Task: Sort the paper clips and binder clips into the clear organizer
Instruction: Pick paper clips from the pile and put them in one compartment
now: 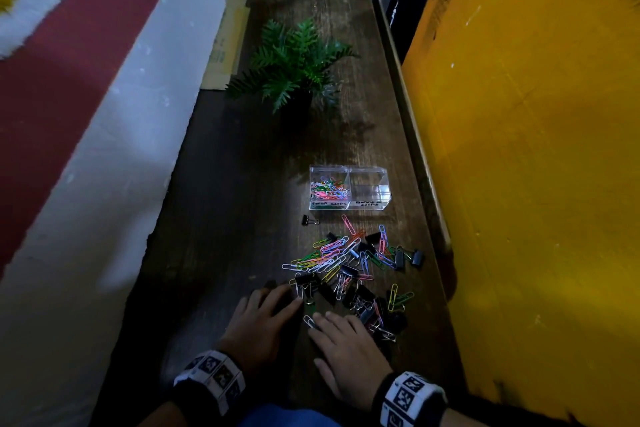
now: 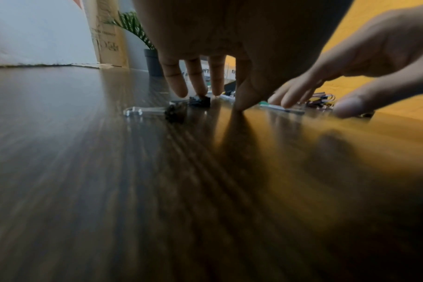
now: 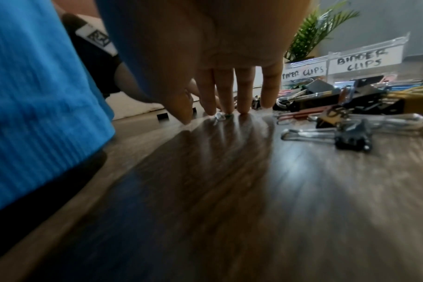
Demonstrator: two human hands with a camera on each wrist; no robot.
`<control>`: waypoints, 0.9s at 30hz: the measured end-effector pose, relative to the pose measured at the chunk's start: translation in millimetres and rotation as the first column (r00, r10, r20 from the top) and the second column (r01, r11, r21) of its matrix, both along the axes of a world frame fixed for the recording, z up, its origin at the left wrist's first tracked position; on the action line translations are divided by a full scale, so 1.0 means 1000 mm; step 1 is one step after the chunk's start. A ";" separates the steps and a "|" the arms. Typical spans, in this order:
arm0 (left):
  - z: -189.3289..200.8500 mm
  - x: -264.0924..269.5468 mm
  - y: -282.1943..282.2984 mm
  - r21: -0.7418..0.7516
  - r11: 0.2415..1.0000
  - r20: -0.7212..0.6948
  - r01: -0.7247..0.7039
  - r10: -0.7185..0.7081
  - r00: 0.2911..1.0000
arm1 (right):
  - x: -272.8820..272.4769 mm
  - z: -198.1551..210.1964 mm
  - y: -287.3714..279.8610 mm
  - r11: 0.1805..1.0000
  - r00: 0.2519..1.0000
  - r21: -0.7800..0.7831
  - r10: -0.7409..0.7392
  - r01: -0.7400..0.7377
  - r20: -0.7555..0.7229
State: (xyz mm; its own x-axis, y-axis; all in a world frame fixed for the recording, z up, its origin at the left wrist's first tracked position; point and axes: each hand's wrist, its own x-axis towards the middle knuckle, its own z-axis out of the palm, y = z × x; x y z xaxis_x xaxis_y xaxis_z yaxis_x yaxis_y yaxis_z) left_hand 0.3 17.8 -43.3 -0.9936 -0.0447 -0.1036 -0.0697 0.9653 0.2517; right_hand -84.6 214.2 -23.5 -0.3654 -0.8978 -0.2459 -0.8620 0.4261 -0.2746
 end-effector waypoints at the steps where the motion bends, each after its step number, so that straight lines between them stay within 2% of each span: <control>1: 0.001 0.001 0.000 -0.003 1.000 0.006 -0.008 0.008 1.000 | 0.000 0.000 0.001 1.000 1.000 -0.002 0.006 -0.006 0.001; 5: 0.004 0.012 0.001 -0.014 1.000 0.009 -0.004 0.004 1.000 | -0.003 -0.001 0.007 0.997 1.000 -0.073 -0.005 0.007 0.028; 9: 0.004 0.026 0.005 0.088 0.995 0.006 -0.053 0.053 0.999 | -0.005 -0.003 0.002 0.985 0.991 -0.111 -0.131 0.134 0.026; 13: 0.008 0.016 0.009 0.097 0.973 0.103 -0.212 0.202 0.974 | -0.006 -0.003 -0.012 0.966 0.968 -0.064 -0.249 0.250 0.028; 17: 0.013 0.001 0.012 0.105 0.927 0.219 -0.359 0.330 0.918 | -0.005 -0.001 -0.016 0.950 0.948 -0.005 -0.311 0.312 0.071; 23: 0.014 -0.008 0.013 0.107 0.923 0.252 -0.369 0.334 0.908 | -0.010 0.003 -0.014 0.940 0.937 -0.019 -0.338 0.341 0.093; 27: 0.012 -0.011 0.009 0.179 0.911 0.290 -0.372 0.313 0.904 | -0.013 0.011 -0.026 0.943 0.939 0.096 -0.327 0.318 0.107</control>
State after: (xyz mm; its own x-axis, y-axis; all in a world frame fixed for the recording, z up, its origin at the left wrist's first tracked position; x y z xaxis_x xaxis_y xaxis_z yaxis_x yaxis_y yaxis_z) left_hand -10.2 26.4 -31.1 -0.8605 -0.3239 -0.3933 -0.4749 0.7894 0.3889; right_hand -98.0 188.3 -12.1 -0.5957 -0.7136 -0.3687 -0.6379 0.6993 -0.3228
